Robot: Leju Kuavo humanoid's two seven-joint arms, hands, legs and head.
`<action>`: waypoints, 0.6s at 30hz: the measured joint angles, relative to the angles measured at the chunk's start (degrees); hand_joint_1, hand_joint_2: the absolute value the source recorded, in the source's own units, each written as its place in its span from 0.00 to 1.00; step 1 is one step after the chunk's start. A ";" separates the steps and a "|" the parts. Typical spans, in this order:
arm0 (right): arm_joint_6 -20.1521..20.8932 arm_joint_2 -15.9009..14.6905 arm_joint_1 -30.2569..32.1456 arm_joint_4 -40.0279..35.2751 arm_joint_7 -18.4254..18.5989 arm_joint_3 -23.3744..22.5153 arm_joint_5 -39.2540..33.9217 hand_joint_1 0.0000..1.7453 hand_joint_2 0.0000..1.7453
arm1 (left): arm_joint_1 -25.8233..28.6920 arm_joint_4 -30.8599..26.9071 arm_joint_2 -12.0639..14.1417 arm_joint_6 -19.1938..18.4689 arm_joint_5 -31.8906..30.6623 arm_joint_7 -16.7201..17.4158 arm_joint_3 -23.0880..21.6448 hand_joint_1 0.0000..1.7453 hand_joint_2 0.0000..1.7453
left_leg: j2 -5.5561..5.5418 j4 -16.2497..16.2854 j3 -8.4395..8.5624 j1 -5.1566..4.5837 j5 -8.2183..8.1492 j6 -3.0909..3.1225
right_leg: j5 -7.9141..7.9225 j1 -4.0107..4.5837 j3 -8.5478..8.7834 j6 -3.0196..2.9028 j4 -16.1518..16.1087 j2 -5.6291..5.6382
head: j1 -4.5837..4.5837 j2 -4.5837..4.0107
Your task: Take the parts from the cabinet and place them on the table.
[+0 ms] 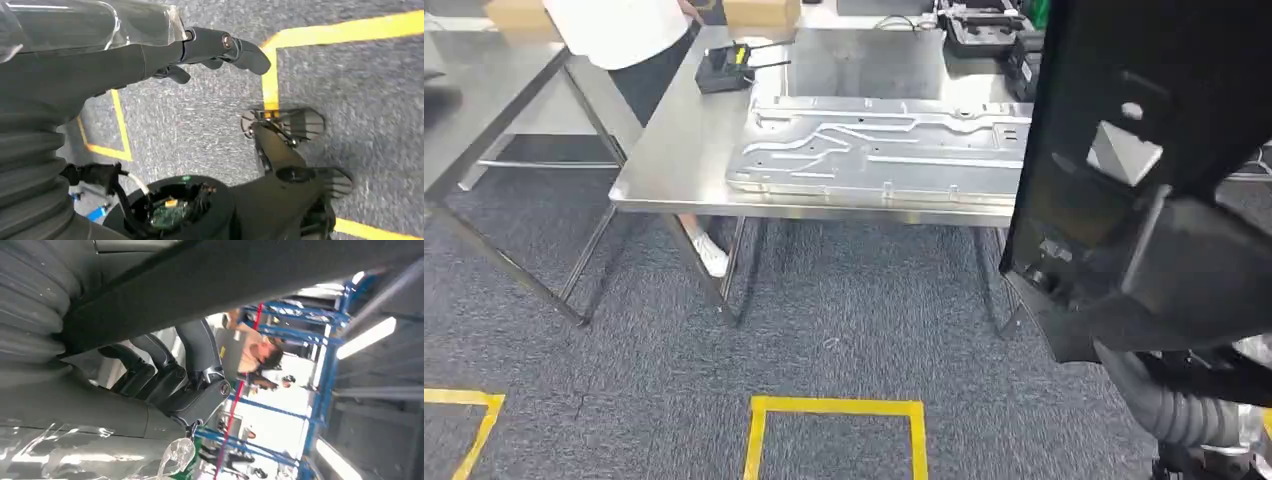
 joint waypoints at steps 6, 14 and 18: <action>0.55 0.02 -0.62 0.00 0.00 0.04 0.00 1.00 1.00 | 0.45 0.00 0.00 -0.02 -0.09 -0.07 0.00 0.00 1.00 | -0.04 11.20 -11.80 0.24 -4.42 -0.62 | -3.32 0.04 3.73 -0.11 -0.01 0.66 | -0.13 0.00; 0.57 -0.04 -1.12 -0.09 0.06 0.02 0.22 1.00 1.00 | 0.45 0.02 0.00 -0.02 -0.17 0.02 0.00 0.00 1.00 | -0.04 -4.01 -6.10 -0.03 6.48 1.46 | -6.03 0.29 7.43 1.59 1.47 1.36 | -0.13 0.00; 0.57 0.00 -1.11 -0.13 0.13 0.07 0.55 1.00 1.00 | 0.15 0.02 0.02 0.28 -0.28 -0.02 0.00 0.00 1.00 | -0.04 -4.34 -3.50 0.20 4.08 2.48 | -8.85 0.21 -3.81 2.49 17.51 0.89 | 0.11 0.00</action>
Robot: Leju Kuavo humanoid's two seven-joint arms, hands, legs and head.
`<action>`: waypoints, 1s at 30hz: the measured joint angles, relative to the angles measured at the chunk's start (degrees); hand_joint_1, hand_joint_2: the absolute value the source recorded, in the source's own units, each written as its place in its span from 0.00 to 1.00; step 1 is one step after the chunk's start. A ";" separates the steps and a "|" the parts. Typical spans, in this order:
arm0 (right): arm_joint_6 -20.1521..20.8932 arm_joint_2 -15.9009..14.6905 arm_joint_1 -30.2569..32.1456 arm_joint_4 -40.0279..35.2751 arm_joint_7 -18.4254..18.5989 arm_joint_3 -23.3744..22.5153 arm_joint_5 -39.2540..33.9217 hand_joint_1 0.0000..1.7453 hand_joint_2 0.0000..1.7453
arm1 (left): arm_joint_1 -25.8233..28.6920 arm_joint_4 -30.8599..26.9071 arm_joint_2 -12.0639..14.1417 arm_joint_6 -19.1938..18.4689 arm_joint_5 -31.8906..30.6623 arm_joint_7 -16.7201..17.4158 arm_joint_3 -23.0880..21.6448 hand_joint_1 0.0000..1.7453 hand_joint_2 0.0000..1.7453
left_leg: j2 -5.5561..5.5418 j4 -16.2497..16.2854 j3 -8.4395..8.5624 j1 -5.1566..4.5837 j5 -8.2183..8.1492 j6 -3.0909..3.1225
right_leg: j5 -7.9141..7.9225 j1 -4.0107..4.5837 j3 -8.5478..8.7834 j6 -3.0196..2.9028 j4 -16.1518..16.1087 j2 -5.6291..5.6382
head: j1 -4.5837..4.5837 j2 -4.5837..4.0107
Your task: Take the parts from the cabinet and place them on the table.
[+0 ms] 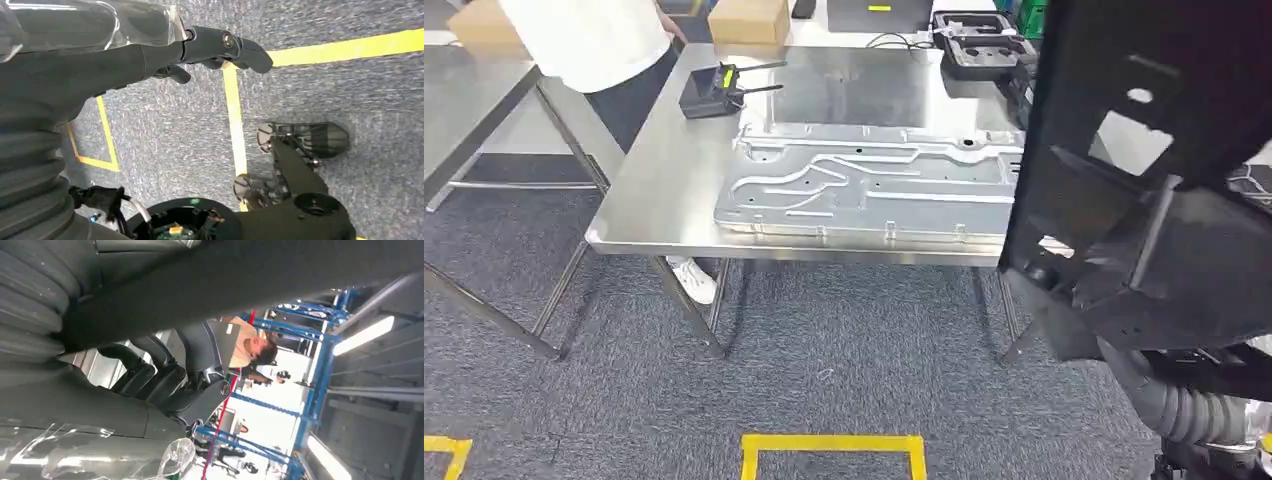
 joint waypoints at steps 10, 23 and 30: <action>0.00 0.15 0.35 -0.24 0.31 0.15 0.53 1.00 1.00 | 0.17 0.00 0.00 0.07 -0.11 0.52 0.00 0.00 1.00 | -0.73 -0.11 8.15 0.18 -5.74 -2.94 | 10.93 -0.66 -0.69 -0.77 -15.95 -1.35 | -0.15 -0.02; 0.18 0.15 0.20 -0.33 0.33 0.68 1.22 1.00 1.00 | 0.50 0.00 0.33 -0.02 -0.42 0.52 0.00 0.00 1.00 | -1.03 1.68 -3.78 -0.93 0.52 -1.00 | 4.00 -0.20 7.66 -1.36 -16.59 -0.10 | -0.77 -0.02; 0.15 0.33 0.48 -0.53 0.33 0.85 1.25 1.00 1.00 | 0.06 0.00 0.22 -0.63 -0.33 0.70 0.00 0.00 1.00 | -0.36 0.13 1.03 -0.18 -0.92 0.19 | 1.76 -0.37 1.46 0.34 -2.78 -0.19 | -0.53 -0.02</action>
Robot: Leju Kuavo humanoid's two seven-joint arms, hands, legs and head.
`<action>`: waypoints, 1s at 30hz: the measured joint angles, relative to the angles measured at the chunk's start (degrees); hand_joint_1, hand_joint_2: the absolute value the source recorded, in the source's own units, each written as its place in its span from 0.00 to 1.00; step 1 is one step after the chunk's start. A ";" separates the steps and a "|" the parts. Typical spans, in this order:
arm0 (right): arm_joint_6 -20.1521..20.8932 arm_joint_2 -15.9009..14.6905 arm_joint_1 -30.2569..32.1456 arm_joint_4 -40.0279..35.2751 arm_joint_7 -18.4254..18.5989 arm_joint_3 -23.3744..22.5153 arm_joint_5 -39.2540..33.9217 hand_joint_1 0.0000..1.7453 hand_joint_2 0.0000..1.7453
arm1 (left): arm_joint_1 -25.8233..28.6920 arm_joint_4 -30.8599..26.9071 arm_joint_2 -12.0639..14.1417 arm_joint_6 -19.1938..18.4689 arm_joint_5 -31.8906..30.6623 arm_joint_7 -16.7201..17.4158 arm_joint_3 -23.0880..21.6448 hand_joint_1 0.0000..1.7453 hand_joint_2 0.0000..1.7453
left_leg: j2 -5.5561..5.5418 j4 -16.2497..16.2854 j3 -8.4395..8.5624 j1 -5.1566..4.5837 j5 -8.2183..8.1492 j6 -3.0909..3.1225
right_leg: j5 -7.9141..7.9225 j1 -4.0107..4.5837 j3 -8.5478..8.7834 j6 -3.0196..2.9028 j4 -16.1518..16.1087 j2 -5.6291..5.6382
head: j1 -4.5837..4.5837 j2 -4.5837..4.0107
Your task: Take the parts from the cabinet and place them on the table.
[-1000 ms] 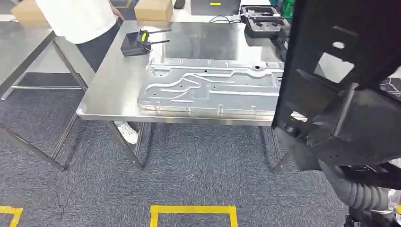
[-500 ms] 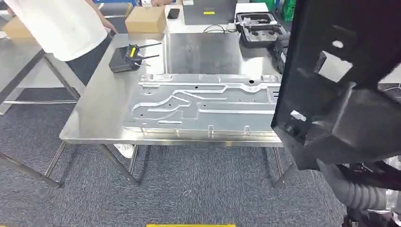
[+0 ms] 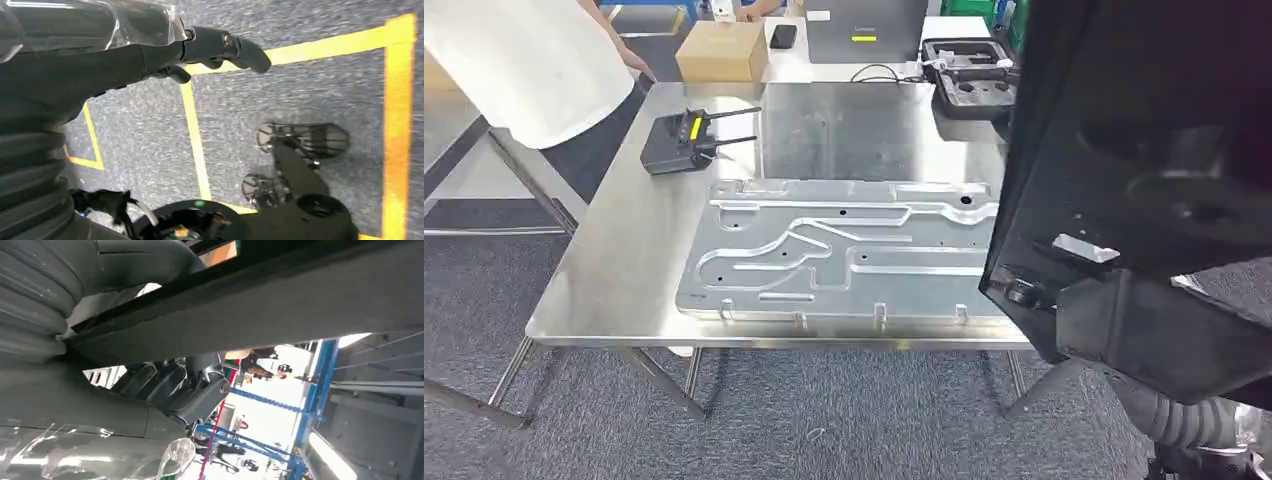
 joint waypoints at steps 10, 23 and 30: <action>1.44 0.33 -0.38 0.18 -0.39 1.01 -0.02 1.00 1.00 | 0.21 0.00 -0.28 0.00 -0.52 -0.24 0.00 0.00 1.00 | -1.08 0.10 6.06 0.35 -5.94 -2.48 | 10.60 -0.51 -4.32 -0.55 -12.12 -0.59 | -0.02 -0.09; 10.32 5.47 -8.60 6.37 -2.38 10.23 0.09 1.00 1.00 | -0.09 0.00 -0.33 -0.28 -1.75 -2.01 -0.02 0.00 1.00 | -0.09 1.62 -3.18 0.10 -0.52 -2.65 | 7.08 -0.41 0.40 -1.68 -12.72 -0.38 | -0.11 -0.09; 13.90 8.92 -15.00 13.49 -0.04 17.58 2.52 1.00 1.00 | -0.20 0.02 -0.72 0.44 -1.81 -2.67 -0.24 0.00 1.00 | -0.16 0.16 -1.73 0.22 0.91 -0.49 | 2.16 -0.54 -2.41 0.14 -5.70 -0.40 | 0.09 -0.09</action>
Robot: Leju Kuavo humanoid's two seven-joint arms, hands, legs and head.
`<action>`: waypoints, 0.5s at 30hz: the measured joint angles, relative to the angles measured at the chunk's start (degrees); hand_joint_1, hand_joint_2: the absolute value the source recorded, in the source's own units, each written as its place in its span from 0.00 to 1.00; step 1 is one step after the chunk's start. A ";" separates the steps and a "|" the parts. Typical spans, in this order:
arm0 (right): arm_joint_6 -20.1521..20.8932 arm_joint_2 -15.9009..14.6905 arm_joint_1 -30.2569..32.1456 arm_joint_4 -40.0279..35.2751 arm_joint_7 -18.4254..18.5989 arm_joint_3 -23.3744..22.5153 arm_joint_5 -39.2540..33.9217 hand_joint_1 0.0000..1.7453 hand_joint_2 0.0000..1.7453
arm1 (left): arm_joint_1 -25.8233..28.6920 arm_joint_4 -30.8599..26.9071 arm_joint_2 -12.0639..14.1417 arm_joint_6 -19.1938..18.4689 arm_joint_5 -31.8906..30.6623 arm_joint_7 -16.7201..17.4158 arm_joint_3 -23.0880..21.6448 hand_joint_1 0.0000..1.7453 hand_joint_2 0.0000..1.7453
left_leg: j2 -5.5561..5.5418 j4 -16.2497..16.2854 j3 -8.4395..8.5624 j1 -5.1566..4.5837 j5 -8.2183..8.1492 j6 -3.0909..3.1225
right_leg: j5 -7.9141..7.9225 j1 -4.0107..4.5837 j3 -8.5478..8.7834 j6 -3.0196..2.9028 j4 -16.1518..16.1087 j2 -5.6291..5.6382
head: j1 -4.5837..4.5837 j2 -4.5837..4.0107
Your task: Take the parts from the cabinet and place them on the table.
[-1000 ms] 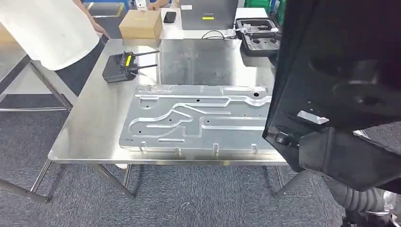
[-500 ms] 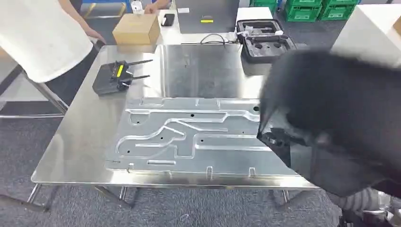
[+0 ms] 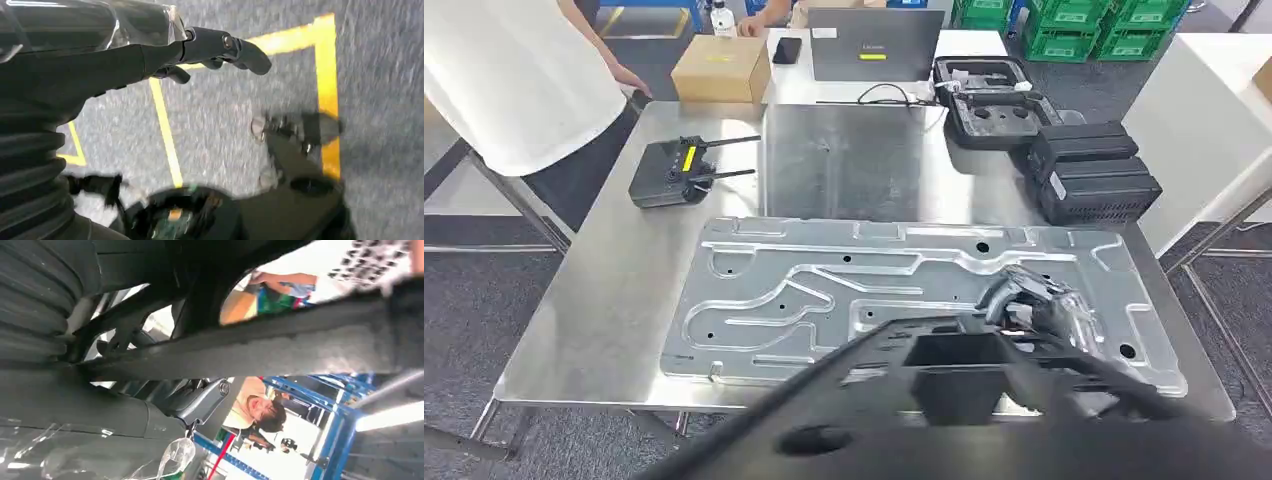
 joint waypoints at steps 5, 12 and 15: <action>4.35 1.68 -4.39 4.79 3.89 4.66 5.79 1.00 1.00 | 0.21 0.00 -0.28 -0.02 0.00 0.94 -0.39 0.00 1.00 | -0.45 0.07 0.60 -0.22 -0.65 0.24 | 0.57 0.06 -4.08 0.03 6.01 0.02 | 0.00 0.00; 8.44 5.71 -11.46 12.18 4.81 10.67 7.30 1.00 1.00 | 0.12 0.00 -0.55 -0.02 0.00 1.79 -1.57 0.00 1.00 | -0.67 -0.33 1.17 -0.45 -1.46 -1.46 | 5.93 0.76 2.01 -1.65 -8.19 0.10 | -0.07 0.00; 9.38 8.05 -14.94 15.54 5.99 12.87 9.79 1.00 1.00 | 0.10 0.00 -0.61 -0.11 0.00 1.81 -2.45 0.00 1.00 | -0.48 6.52 -1.92 -0.04 -5.15 -2.57 | 5.92 0.03 2.86 -2.37 -8.90 -0.27 | -0.28 0.00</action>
